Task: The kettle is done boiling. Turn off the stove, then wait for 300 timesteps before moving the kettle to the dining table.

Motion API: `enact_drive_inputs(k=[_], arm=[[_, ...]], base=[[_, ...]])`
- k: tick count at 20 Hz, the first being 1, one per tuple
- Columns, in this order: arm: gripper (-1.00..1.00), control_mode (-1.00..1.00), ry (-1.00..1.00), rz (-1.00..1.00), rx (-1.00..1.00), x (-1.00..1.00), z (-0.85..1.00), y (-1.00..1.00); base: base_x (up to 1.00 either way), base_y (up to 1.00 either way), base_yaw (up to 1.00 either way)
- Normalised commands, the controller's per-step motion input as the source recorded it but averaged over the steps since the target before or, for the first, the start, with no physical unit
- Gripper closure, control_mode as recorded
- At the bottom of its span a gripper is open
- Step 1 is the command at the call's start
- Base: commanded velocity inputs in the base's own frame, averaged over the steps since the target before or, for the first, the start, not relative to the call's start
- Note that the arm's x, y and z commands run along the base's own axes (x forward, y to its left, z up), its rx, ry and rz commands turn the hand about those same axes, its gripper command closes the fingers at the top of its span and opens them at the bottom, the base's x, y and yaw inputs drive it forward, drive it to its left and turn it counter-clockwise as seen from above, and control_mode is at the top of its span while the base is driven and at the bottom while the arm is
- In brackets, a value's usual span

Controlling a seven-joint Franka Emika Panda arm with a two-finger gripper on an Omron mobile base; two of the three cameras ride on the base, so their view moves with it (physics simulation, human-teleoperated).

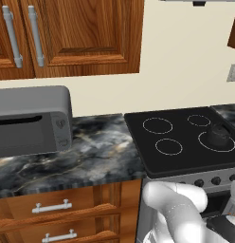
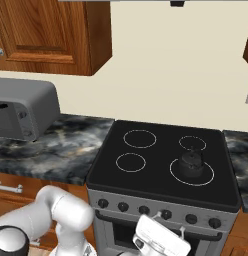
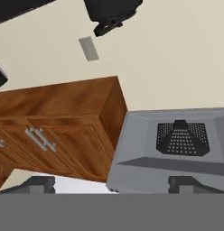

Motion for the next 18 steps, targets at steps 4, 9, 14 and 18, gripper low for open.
enact_drive_inputs(k=[4, 9, 14, 18], arm=[[-1.00, -1.00, 0.00, -0.13, -0.10, 0.00, 0.32, 0.16], [-1.00, -1.00, 0.00, -0.08, -0.12, 0.13, 0.29, 0.18], [-1.00, -1.00, 0.01, -0.01, -0.10, 0.17, 0.32, 0.04], [-1.00, -1.00, 0.04, 0.00, -0.08, 0.21, 0.25, 0.00]], base=[[0.00, 0.00, 0.00], [0.00, 0.00, 0.00], [0.00, 0.00, 0.00], [0.00, 0.00, 0.00]])
